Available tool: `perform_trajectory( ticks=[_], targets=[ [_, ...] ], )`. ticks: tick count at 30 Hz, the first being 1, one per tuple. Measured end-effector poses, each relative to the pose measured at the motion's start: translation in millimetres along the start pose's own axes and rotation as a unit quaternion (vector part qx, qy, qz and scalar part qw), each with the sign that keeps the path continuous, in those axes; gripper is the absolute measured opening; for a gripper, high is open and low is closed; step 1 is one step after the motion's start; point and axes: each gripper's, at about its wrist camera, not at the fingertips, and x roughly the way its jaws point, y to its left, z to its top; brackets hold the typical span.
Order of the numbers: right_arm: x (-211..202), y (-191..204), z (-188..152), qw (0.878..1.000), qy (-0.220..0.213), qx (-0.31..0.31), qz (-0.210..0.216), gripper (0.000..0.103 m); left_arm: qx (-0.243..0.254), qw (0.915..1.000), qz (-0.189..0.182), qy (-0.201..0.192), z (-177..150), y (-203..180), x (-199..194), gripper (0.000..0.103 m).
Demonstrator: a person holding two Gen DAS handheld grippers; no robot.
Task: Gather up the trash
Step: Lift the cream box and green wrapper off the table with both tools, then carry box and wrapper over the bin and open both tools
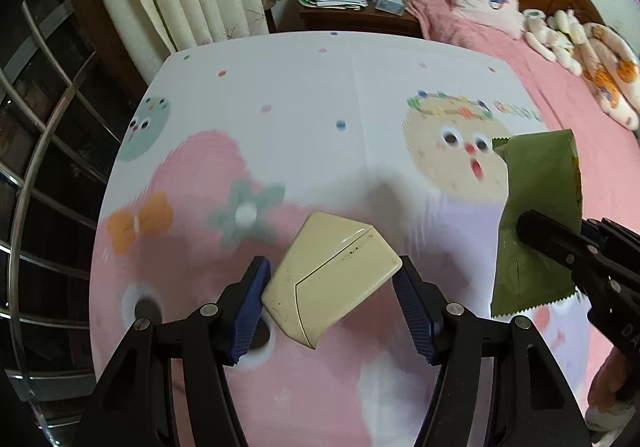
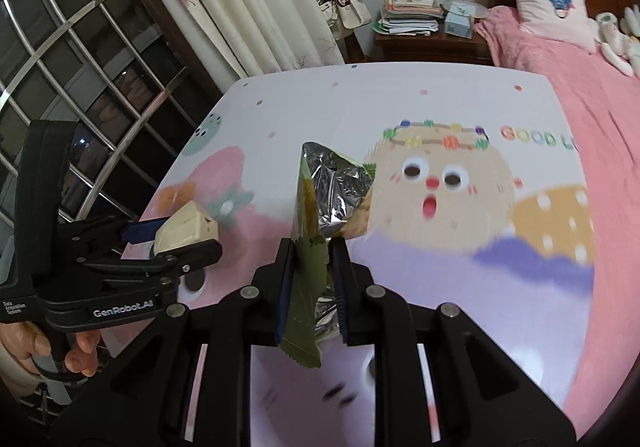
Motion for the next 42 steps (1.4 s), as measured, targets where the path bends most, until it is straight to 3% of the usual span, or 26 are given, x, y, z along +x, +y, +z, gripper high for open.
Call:
perform_trajectory(
  ticks=[10, 17, 22, 31, 42],
  targets=[
    [-80, 97, -115, 0.997, -0.034, 0.055, -0.048, 0.016, 0.036, 0.9989, -0.026, -0.016, -129, 52, -85, 0.063],
    [-112, 177, -190, 0.994, -0.043, 0.065, -0.076, 0.016, 0.068, 0.9964, -0.047, -0.02, -201, 87, -116, 0.063],
    [-121, 214, -236, 0.993, -0.032, 0.075, -0.087, 0.016, 0.088, 0.9942, -0.06, -0.015, -245, 105, -128, 0.063],
    [-126, 242, -299, 0.991, 0.008, 0.081, -0.105, 0.016, 0.115, 0.9908, -0.07, 0.007, -298, 104, -127, 0.063],
    [-104, 223, -356, 0.988, 0.07, 0.09, -0.106, 0.016, 0.104, 0.9914, -0.068, 0.039, -345, 81, -103, 0.063]
  ],
)
